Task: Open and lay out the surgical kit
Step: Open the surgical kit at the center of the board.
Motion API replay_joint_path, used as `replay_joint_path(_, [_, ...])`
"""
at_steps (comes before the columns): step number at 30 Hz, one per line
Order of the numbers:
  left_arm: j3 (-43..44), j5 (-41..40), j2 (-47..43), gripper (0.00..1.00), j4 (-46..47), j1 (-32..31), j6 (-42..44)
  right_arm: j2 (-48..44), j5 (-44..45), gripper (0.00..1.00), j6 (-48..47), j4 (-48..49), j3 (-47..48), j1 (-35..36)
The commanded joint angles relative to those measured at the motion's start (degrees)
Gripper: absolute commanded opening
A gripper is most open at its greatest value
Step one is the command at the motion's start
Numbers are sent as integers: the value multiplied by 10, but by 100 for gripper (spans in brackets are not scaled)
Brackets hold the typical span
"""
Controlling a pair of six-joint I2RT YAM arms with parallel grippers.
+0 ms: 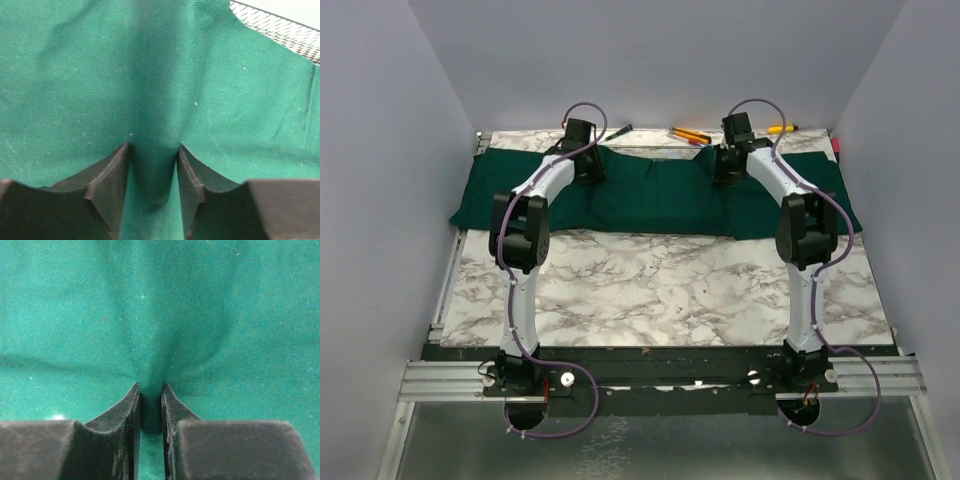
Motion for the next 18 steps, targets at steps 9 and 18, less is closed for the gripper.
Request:
replay_joint_path(9, [37,32,-33,69,3,11,41,-63,27,68,50,3,34,-13])
replay_joint_path(18, [52,2,-50,69,3,47,9,66,143,62,180,-65,202,-51])
